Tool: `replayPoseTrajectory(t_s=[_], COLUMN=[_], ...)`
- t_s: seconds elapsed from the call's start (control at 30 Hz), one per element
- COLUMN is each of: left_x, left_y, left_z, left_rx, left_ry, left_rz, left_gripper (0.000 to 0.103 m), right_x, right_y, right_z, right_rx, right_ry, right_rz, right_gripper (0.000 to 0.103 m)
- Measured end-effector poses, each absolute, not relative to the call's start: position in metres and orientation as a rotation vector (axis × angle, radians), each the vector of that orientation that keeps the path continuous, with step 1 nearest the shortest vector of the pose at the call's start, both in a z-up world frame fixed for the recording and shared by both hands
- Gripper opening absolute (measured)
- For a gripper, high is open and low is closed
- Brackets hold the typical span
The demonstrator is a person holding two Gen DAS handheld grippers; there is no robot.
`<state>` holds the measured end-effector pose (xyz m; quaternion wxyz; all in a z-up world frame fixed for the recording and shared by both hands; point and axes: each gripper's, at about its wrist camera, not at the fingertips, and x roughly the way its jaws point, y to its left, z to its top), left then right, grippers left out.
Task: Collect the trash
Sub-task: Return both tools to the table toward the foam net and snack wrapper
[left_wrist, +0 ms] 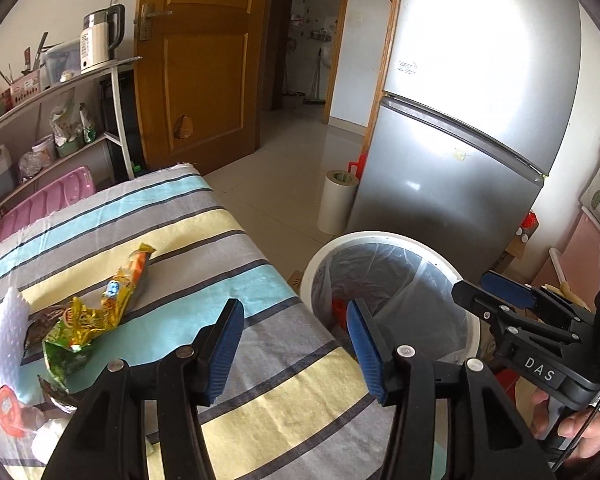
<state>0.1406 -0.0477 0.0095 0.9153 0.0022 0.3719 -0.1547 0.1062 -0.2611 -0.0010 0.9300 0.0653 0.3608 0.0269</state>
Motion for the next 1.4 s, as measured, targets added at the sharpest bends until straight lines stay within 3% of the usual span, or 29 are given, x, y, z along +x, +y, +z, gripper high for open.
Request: replayPoseTrajectory(t_s=[0.93,1.4], left_x=[0.089,0.127], left_y=[0.202,0.241], left_z=[0.03,0.019], left_rx=[-0.202,-0.232], left_ry=[0.682,0.712], left_rz=[0.134,0.139], left_gripper=[0.055,0.055], right_x=[0.143,0.199], right_y=[-0.083,-0.017], right_z=[0.013,-0.004], right_rx=[0.044,0.069], right_ry=[0.777,0.874], right_rz=[0.373,0.375], right_gripper=[0.053,0.053])
